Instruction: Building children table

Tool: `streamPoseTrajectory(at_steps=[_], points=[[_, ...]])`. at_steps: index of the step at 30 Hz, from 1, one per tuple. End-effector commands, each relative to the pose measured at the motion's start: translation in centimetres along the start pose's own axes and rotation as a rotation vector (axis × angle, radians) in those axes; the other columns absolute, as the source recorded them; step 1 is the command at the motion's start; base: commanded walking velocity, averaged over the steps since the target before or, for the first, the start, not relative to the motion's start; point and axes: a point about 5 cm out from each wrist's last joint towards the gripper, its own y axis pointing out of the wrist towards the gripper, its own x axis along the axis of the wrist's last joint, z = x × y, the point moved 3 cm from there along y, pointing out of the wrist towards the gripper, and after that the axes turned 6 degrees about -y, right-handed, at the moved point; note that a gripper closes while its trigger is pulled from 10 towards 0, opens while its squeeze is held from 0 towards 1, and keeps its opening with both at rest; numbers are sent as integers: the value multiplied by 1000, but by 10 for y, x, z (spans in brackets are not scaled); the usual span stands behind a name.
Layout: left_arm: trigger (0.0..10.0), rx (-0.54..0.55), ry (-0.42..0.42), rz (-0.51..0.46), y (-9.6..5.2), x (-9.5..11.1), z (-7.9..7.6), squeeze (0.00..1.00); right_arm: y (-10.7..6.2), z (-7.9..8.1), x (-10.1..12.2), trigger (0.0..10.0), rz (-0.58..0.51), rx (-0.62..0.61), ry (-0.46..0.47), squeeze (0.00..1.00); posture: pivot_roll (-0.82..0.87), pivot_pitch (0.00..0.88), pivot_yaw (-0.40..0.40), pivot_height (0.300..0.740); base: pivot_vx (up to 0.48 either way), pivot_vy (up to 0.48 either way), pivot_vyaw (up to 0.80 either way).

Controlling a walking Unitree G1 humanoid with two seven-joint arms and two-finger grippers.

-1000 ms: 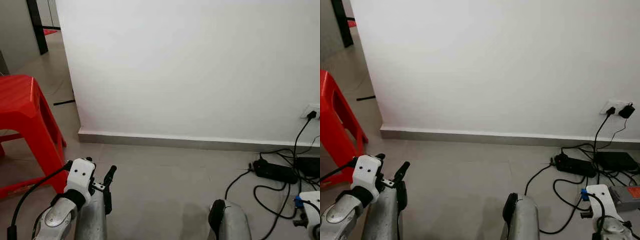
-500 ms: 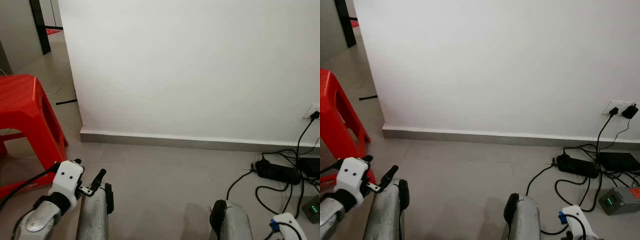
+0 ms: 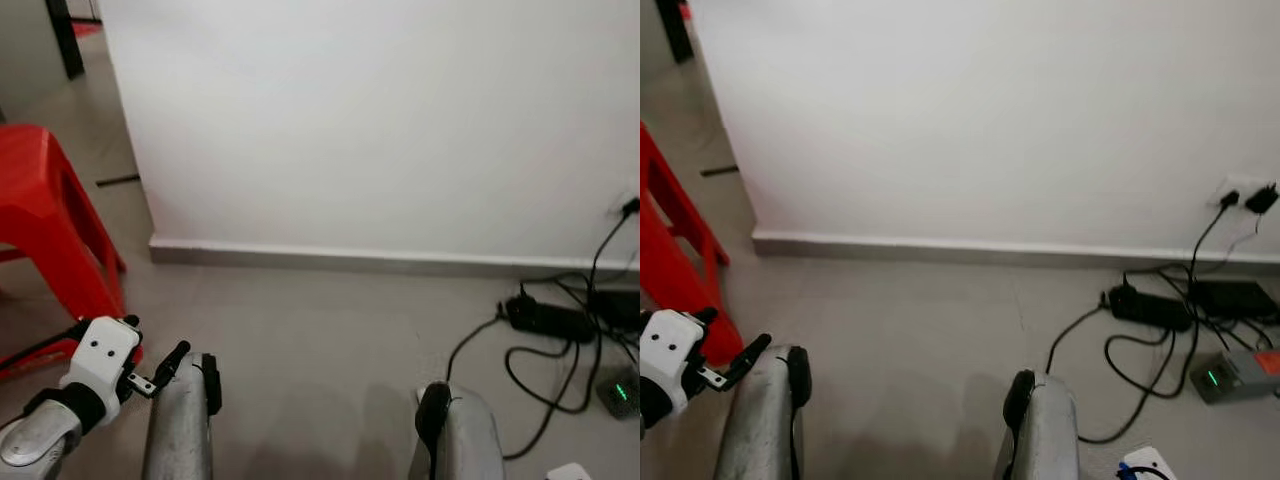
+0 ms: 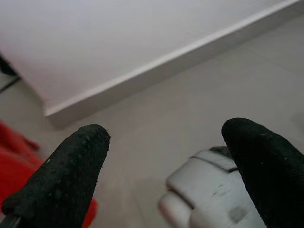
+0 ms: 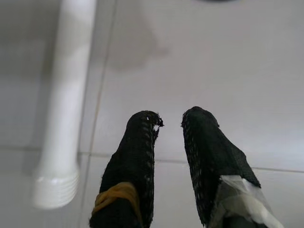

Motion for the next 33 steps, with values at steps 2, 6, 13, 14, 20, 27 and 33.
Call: streamPoseTrajectory(at_steps=[2, 6, 13, 14, 20, 27, 33], points=[[10000, -20, -1, 23, -4, 1, 0, 0, -2, 0, -2, 10000, 1, 29, -35, 0, 24, 262, -114, 300, 0, 0, 0], [10000, -31, 2, 42, -9, 4, 2, 0, -1, 3, -8, 10000, 26, 66, -35, 0, 22, 321, -123, 300, 0, 0, 0], [10000, -54, -3, 68, -17, 6, -2, 0, -4, 18, -3, 10000, -27, 231, 23, 0, 13, 361, -131, 300, 0, 0, 0], [10000, -56, -5, 72, -18, 5, -3, 0, -4, 20, 1, 10000, -42, 247, 22, 569, 12, 362, -130, 300, 0, 0, 0], [10000, -68, -17, 84, -19, 4, -9, 0, -2, 21, 20, 10000, -134, 256, -11, 1000, 12, 353, -136, 300, 0, 0, 0], [10000, -65, -30, 87, -19, 6, -10, 0, 0, 33, 27, 10000, -182, 304, 23, 1000, 14, 347, -143, 300, 0, 0, 0], [10000, -61, -30, 94, -23, 6, -8, 0, 2, 52, 10, 10000, -140, 338, -32, 1000, 24, 358, -143, 300, 0, 0, 0]])
